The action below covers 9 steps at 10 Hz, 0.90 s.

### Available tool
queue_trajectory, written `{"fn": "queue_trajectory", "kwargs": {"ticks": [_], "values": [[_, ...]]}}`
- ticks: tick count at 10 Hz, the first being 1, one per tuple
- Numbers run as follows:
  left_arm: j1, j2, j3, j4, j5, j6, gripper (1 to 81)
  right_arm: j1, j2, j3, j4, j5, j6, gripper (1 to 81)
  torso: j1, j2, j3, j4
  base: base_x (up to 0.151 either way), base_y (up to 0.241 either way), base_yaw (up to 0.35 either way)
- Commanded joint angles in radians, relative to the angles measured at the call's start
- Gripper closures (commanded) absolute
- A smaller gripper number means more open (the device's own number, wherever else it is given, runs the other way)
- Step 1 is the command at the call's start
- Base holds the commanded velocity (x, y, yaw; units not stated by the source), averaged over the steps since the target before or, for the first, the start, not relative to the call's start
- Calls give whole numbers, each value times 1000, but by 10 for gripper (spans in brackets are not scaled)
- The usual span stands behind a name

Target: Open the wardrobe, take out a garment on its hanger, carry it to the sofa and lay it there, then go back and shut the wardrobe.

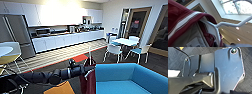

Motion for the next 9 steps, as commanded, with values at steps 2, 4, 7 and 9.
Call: {"fn": "queue_trajectory", "kwargs": {"ticks": [2, 4, 7, 9], "values": [[-167, -2, 49, 52, -99, 32, 811, 31, 6, 0, -2, -45, -1, 10, 0, 0, 0, 0, 0, 0, -291], [-167, -7, 49, 52, -99, 32, 811, 31, 6, 1, -2, -45, -1, 10, 0, 0, 0, 0, 0, 0, -291], [-167, -10, 49, 52, -101, 32, 811, 31, 6, 0, -2, -45, -1, 10, 0, 0, 0, 0, 0, 0, -292], [-165, -12, 49, 52, -99, 32, 811, 31, 8, 0, -4, -46, -1, 10, 0, 0, 0, 0, 0, 0, -293]]}}
